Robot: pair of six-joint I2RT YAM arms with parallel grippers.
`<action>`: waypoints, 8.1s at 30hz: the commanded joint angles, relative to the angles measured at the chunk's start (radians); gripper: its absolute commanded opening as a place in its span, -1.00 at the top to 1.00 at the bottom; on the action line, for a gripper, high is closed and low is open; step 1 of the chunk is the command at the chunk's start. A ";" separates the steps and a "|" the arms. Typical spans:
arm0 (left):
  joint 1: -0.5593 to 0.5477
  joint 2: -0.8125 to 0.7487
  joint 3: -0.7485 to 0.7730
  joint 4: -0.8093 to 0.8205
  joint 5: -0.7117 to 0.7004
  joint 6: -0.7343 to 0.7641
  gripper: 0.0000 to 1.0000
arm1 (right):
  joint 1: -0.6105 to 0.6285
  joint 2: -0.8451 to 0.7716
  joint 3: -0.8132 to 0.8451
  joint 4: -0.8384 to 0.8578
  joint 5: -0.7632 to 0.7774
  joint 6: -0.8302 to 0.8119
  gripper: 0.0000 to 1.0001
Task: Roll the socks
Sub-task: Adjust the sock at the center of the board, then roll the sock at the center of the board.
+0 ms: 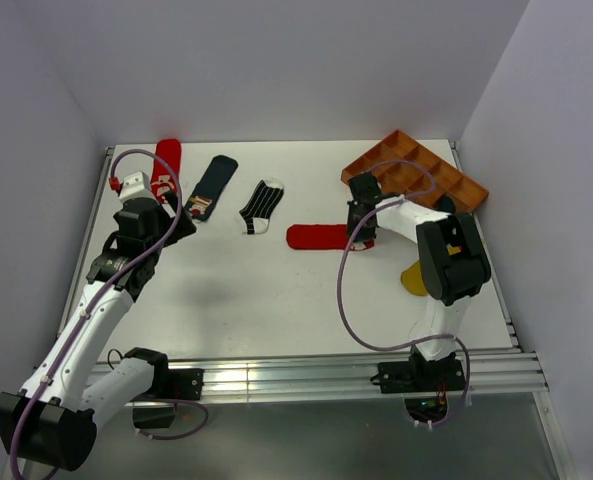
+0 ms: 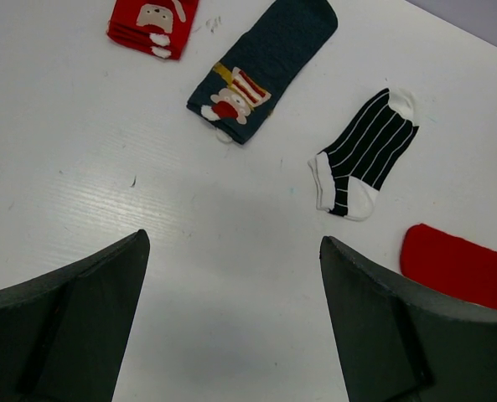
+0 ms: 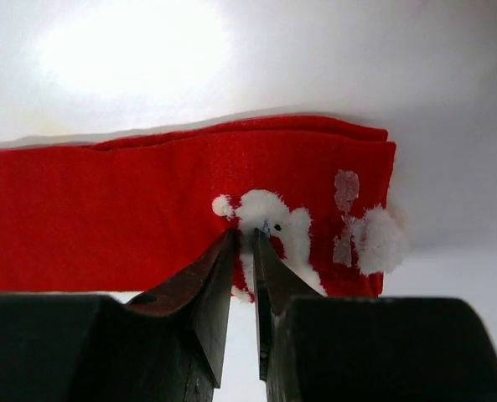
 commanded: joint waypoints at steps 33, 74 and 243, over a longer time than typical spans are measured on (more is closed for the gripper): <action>-0.408 0.555 -0.057 0.311 0.038 -0.452 -0.63 | 0.329 -0.179 -0.141 0.173 -0.051 0.033 0.53; -0.926 0.703 0.103 0.410 -0.230 0.275 -0.82 | 0.263 -1.009 -0.591 0.100 0.322 0.197 -0.40; -0.546 0.646 -0.128 0.615 0.216 -0.205 0.23 | 0.423 0.130 0.069 -0.009 -0.039 0.441 0.94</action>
